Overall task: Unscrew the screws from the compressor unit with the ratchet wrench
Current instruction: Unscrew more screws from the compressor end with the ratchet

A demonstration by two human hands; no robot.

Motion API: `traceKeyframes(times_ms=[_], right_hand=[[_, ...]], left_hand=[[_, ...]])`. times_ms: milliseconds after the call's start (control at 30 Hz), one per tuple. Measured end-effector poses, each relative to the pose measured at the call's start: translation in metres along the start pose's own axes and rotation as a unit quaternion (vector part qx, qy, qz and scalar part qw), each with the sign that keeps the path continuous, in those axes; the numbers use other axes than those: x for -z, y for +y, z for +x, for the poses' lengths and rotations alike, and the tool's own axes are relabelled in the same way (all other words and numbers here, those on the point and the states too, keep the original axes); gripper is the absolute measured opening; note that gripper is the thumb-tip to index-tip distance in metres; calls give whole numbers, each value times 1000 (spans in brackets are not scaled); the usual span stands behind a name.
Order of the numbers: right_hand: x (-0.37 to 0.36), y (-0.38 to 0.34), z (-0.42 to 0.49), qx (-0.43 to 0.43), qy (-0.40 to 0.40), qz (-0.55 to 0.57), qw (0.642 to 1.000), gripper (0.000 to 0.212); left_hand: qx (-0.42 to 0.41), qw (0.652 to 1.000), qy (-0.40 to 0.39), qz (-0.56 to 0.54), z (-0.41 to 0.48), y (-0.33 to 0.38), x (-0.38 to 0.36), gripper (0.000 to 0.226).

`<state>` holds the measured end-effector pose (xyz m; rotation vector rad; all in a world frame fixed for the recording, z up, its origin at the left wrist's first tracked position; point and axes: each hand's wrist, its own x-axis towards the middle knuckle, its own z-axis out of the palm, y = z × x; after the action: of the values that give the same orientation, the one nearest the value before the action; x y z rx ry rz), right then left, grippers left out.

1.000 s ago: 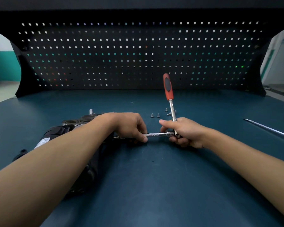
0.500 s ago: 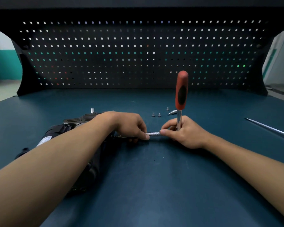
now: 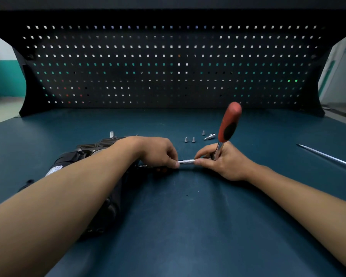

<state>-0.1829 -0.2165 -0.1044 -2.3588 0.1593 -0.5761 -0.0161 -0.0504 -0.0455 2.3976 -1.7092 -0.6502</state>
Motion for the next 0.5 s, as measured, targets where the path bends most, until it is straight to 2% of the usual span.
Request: traceKeyframes(times_ms=[100, 233, 400, 500], right_hand=[[2, -1, 1, 17, -3, -34, 999, 9], [-2, -9, 2, 124, 46, -143, 981, 16], [-1, -16, -2, 98, 40, -112, 988, 19], [0, -17, -2, 78, 25, -110, 991, 20]], left_hand=[[1, 1000, 8, 3, 0, -2, 1, 18], [14, 999, 25, 34, 0, -4, 3, 19], [66, 996, 27, 62, 0, -3, 5, 32], [123, 987, 33, 100, 0, -1, 7, 49]])
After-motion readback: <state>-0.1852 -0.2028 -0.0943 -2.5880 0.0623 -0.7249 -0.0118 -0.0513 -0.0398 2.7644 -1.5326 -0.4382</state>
